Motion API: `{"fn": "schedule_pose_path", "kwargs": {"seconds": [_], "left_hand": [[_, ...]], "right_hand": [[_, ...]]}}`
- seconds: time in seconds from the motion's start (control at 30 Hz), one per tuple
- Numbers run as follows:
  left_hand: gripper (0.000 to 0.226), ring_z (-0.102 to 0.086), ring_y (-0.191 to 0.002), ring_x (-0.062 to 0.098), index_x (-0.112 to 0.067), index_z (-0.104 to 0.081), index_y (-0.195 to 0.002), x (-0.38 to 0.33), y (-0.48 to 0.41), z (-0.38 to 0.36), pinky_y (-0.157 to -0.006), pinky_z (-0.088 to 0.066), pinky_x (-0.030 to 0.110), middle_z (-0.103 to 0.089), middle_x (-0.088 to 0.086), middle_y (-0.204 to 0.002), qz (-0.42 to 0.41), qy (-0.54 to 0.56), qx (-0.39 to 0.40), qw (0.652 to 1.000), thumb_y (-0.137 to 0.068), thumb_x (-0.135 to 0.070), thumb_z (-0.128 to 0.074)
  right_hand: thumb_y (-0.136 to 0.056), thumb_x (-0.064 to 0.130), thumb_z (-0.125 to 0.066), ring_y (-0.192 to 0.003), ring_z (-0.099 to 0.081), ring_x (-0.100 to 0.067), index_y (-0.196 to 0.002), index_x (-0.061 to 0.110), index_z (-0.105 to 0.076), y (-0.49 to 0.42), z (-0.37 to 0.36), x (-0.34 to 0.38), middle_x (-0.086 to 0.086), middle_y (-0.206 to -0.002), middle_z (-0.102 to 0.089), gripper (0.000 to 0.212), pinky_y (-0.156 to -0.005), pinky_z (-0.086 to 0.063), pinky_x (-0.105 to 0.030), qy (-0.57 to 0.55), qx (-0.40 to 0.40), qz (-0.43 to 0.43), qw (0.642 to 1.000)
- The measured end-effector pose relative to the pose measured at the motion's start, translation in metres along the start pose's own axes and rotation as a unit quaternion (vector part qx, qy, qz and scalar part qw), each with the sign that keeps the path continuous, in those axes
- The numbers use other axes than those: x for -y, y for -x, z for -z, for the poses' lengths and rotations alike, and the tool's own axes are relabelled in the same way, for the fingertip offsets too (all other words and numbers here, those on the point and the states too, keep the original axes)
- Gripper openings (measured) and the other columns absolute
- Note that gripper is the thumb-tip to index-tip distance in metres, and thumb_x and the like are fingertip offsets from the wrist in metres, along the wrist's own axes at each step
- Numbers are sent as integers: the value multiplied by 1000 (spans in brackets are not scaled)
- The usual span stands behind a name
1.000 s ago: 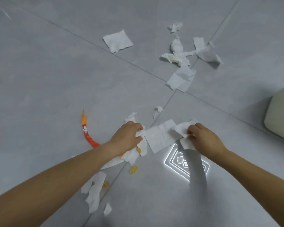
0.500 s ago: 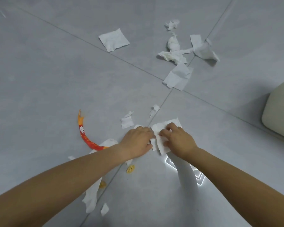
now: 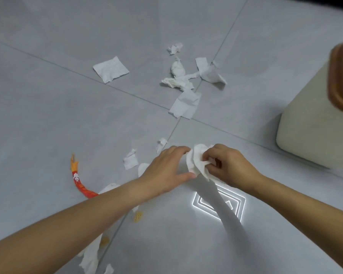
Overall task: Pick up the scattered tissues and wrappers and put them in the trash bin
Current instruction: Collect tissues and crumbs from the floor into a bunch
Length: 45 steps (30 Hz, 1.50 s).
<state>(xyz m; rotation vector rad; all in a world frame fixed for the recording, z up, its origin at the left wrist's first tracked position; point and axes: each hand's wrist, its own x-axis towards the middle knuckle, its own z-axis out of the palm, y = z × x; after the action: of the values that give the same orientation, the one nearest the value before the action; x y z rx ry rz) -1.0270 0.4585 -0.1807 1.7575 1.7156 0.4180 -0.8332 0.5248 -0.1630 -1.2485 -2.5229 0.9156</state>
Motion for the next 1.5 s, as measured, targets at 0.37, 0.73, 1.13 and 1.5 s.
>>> {"fn": "schedule_pose_path", "kwargs": {"seconds": [0.37, 0.73, 1.13, 1.5], "left_hand": [[55, -43, -115, 2, -33, -42, -129, -140, -54, 30, -89, -34, 19, -44, -16, -128, -167, -37, -10, 985, -80, -51, -61], [60, -30, -131, 23, -24, -31, -138, -305, -192, 11, -102, -30, 34, -33, -2, -145, -261, -80, -133, 953, -87, -46, -54], [76, -26, -135, 31, -26, -20, -144, -323, -240, 8, -102, -36, 48, -18, 2, -154, -218, -206, -136, 944, -82, -50, -58], [77, -28, -134, 31, -29, -18, -144, -322, -238, 11, -98, -39, 48, -16, 1, -155, -217, -227, -148, 938, -83, -41, -63]], "right_hand": [[-72, 14, -68, -59, -45, -6, -82, 18, -66, 54, 125, -26, 6, -69, -48, 11, -56, -33, -16, -6, -206, -27, 978], [-74, 16, -67, -56, -43, -7, -80, 19, -66, 100, 202, -96, 6, -66, -46, 6, -54, -31, -18, 8, -339, -108, 935], [-84, 19, -57, -75, -51, -22, -98, 16, -64, 93, 248, -125, -5, -92, -55, 16, -62, -43, -32, 78, -361, -95, 925], [-91, 29, -40, -83, -57, -26, -86, 19, -64, 70, 270, -149, -5, -89, -65, 27, -79, -51, -43, 92, -110, -215, 966]]}}
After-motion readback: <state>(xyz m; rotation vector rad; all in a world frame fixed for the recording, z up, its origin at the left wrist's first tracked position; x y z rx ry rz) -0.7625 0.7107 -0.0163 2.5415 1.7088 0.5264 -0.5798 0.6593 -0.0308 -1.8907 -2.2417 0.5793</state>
